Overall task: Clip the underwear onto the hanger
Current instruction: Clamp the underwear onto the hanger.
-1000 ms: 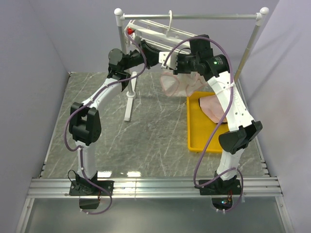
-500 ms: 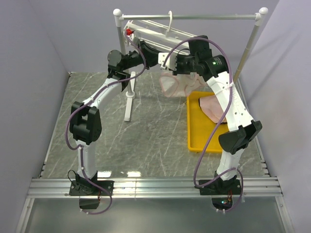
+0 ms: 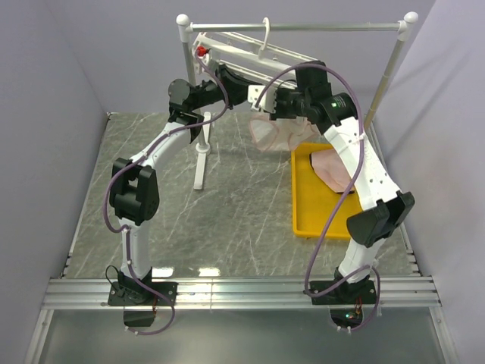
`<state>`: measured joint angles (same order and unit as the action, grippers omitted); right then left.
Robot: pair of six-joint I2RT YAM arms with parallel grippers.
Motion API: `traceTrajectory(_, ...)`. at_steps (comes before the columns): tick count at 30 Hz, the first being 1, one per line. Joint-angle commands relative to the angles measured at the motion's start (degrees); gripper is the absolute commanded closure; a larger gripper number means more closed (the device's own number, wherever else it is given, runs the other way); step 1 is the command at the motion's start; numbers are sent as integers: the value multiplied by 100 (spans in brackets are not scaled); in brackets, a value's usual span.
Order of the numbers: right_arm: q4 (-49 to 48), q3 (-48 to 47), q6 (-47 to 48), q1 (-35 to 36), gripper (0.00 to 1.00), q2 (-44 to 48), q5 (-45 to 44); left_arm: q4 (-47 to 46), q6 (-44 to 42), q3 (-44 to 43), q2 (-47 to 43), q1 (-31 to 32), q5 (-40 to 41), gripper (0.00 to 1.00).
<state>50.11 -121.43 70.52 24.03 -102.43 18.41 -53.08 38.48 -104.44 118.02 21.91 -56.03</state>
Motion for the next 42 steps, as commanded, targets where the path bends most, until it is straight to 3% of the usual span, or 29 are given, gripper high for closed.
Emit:
traceTrajectory(1, -729, 678, 198, 14, 100, 557, 92, 377, 11, -111, 72, 120, -831, 100)
traceTrajectory(11, -1749, 1877, 629, 84, 100, 1348, 31, 554, -130, -103, 11, 120, -567, 100)
traceTrajectory(17, -1232, 1236, 559, 102, 100, 1033, -434, 220, -7, -164, 2, 138, -839, 100)
traceTrajectory(22, -1442, 1104, 497, 180, 100, 980, -768, 113, -86, -102, -68, 156, -814, 100)
traceTrajectory(36, -828, 23, 243, 172, 100, 391, -593, -247, 11, -182, -42, 173, -1191, 100)
traceTrajectory(42, -862, 189, 243, 172, 100, 461, -506, -378, -33, -94, -42, 191, -1226, 100)
